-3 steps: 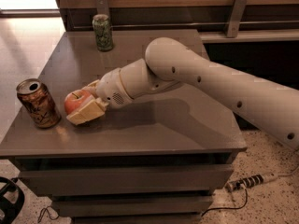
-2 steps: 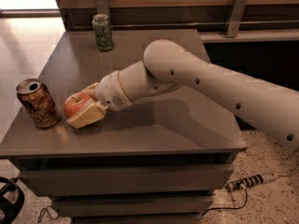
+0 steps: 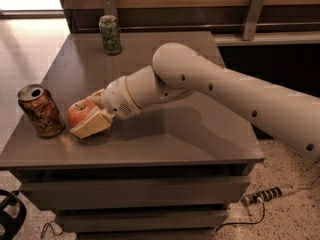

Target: Move apple near orange can

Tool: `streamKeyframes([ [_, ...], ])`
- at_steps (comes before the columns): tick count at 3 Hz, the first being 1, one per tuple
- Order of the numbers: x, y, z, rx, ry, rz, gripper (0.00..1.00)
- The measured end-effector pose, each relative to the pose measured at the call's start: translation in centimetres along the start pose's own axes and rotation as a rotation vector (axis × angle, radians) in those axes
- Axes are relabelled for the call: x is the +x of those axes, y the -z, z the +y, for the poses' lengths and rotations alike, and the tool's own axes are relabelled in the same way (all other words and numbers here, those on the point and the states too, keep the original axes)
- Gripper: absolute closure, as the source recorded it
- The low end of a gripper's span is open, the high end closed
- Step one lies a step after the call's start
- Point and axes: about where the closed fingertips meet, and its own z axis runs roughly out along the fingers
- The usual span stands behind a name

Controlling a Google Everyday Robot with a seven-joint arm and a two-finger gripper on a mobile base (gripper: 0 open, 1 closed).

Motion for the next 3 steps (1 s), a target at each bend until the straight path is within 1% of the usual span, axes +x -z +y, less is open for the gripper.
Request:
streamKeyframes([
  [2, -0.16, -0.30, 0.23, -0.007, 0.004, 0.001, 0.13],
  [3, -0.24, -0.46, 0.36, -0.010, 0.006, 0.002, 0.00],
])
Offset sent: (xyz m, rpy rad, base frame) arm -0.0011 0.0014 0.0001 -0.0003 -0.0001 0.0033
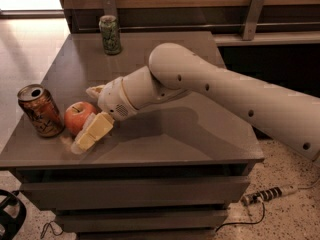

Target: Move apple near orange can

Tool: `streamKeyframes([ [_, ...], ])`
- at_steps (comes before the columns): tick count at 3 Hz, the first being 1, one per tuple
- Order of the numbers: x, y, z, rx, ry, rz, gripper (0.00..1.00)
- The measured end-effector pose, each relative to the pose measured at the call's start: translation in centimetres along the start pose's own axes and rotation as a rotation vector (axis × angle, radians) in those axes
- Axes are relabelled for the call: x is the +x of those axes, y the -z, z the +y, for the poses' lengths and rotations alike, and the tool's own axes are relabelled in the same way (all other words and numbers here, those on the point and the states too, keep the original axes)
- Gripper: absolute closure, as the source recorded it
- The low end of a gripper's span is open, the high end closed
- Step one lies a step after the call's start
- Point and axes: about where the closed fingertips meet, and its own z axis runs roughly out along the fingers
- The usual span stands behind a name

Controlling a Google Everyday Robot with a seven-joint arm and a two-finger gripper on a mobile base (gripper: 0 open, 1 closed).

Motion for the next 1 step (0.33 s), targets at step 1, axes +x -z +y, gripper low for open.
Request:
streamKeyframes([
  [1, 0.00, -0.01, 0.00, 0.000, 0.000, 0.000, 0.00],
])
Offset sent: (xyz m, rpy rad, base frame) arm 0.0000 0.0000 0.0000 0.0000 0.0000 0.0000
